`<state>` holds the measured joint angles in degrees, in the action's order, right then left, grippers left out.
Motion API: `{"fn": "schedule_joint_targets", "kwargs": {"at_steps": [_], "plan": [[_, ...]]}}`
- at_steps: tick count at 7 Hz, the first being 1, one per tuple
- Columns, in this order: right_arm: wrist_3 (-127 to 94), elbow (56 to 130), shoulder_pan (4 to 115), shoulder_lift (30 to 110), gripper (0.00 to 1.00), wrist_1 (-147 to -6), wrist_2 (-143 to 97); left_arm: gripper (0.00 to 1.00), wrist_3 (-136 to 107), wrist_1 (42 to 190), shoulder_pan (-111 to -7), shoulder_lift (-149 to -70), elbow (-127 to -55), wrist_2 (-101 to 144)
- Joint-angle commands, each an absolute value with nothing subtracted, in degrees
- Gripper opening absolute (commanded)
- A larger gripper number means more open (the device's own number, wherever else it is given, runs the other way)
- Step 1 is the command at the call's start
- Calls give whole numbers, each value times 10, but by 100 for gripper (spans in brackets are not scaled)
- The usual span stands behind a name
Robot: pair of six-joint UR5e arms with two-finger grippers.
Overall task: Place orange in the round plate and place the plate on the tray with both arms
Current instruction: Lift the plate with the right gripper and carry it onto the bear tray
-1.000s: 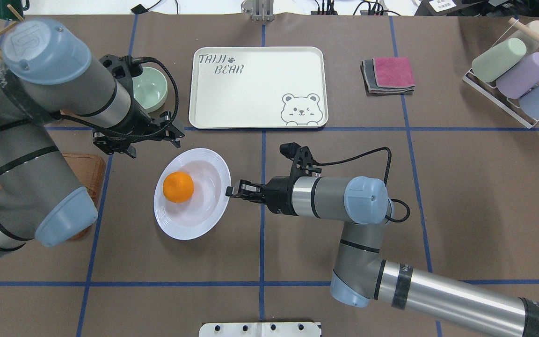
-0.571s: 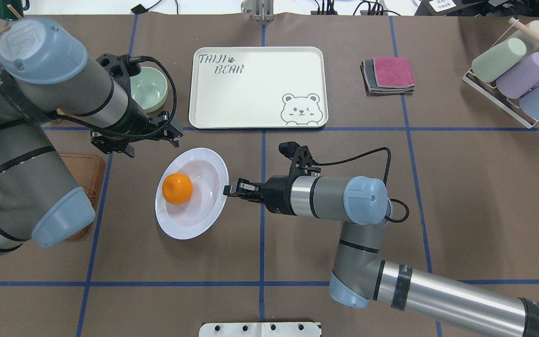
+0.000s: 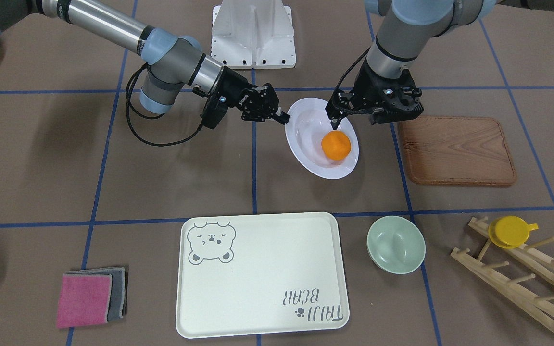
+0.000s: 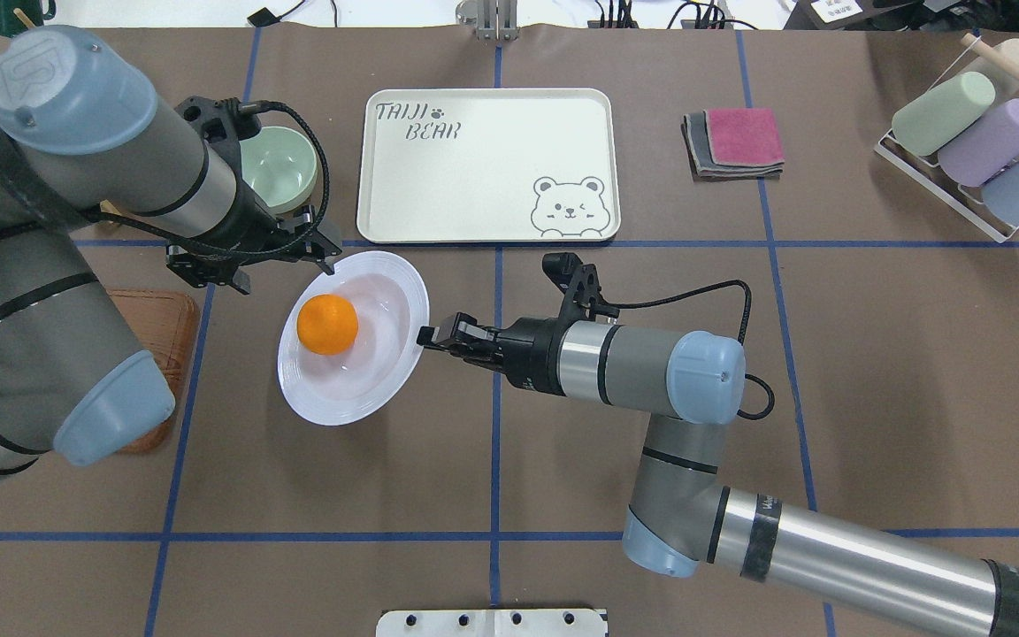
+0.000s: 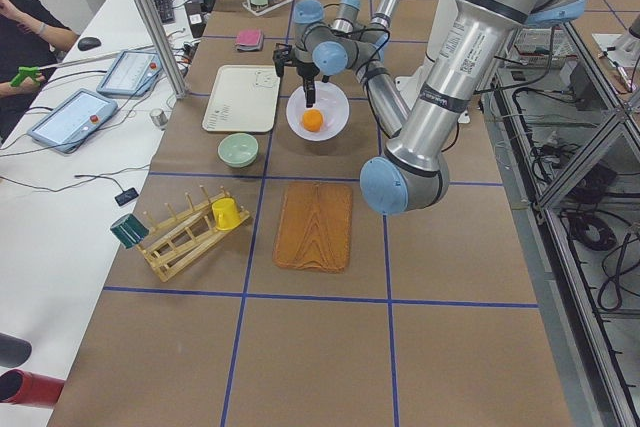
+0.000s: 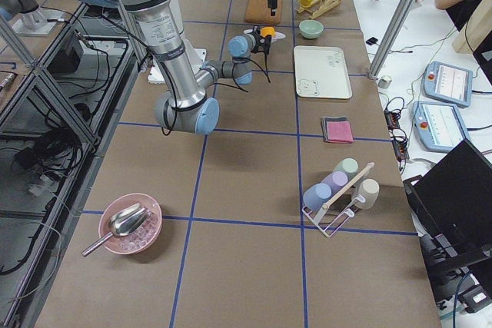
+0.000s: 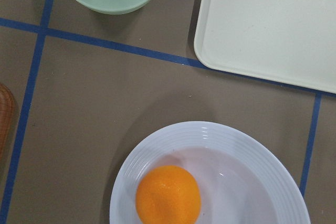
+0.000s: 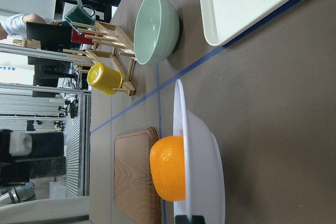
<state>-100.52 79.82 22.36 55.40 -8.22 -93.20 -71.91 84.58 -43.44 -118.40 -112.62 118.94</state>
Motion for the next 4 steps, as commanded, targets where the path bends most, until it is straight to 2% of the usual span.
{"fn": "schedule_joint_targets", "kwargs": {"at_steps": [1, 4], "plan": [[-1060, 800, 238, 552, 0, -80, -861, 97, -640, 840, -458, -1146, -1147, 1190], [-1116, 766, 265, 548, 0, -85, -711, 97, -466, 824, -550, -1096, -1152, 1222]]}}
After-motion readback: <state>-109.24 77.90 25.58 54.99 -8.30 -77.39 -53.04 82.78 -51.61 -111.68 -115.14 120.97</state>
